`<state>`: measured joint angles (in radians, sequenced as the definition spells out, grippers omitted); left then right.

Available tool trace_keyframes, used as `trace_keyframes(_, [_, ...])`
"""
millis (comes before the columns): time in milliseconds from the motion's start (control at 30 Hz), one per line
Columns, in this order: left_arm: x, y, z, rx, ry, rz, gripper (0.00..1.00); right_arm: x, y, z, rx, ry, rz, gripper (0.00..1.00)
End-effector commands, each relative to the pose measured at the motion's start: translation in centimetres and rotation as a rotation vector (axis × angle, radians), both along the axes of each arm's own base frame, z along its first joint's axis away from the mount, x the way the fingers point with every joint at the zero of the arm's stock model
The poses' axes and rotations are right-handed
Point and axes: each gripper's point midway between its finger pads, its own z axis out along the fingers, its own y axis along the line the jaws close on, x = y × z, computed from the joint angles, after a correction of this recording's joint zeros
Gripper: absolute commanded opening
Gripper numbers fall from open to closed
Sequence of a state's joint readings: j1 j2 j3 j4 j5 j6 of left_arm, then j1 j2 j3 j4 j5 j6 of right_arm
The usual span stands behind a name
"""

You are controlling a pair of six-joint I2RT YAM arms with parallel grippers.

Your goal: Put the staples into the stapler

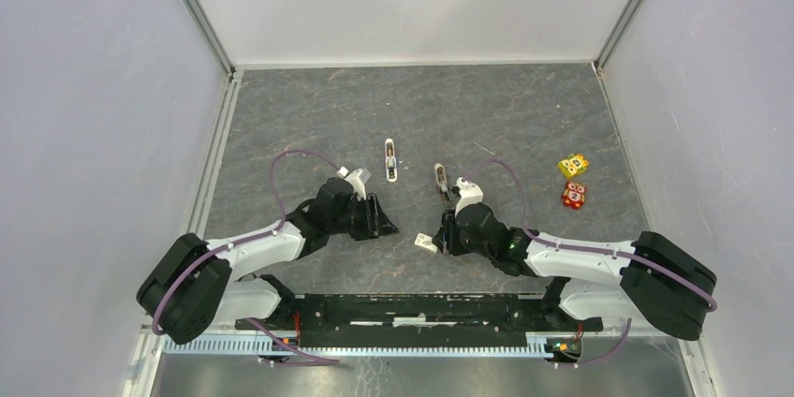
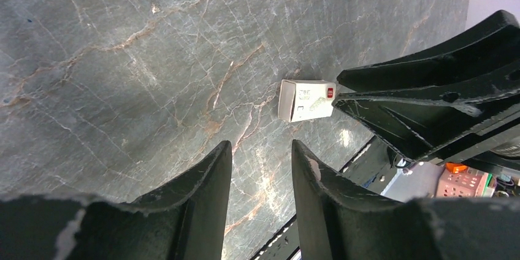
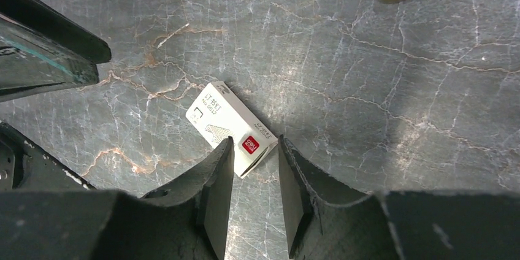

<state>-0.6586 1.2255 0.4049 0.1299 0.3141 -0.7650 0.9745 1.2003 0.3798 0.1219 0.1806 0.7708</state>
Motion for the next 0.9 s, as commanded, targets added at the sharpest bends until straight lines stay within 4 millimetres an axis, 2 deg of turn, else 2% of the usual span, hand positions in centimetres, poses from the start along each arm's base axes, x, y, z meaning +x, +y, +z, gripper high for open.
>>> trace_keyframes(0, [1.8,-1.0,3.1,-0.059,-0.097,0.026,0.47,0.1,0.5,-0.2,0.022,0.0,-0.002,0.38])
trace_keyframes(133, [2.3,-0.6,4.0,-0.032,-0.151,0.022,0.47,-0.2,0.6,-1.0,0.01,0.019,0.012,0.38])
trace_keyframes(267, [2.8,-0.2,5.4,0.026,-0.267,-0.042,0.49,0.0,0.6,-0.7,0.008,0.0,0.023,0.35])
trace_keyframes(533, [3.1,-0.8,10.8,0.08,-0.559,-0.275,0.57,1.2,1.6,1.1,0.0,-0.095,0.08,0.32])
trace_keyframes(667, [2.8,-1.1,12.3,0.127,-0.733,-0.46,0.64,2.3,0.2,2.0,-0.005,-0.119,0.034,0.34])
trace_keyframes(867, [2.2,-2.4,10.6,0.168,-0.898,-0.752,0.69,3.4,-3.7,1.8,0.04,-0.107,-0.059,0.37])
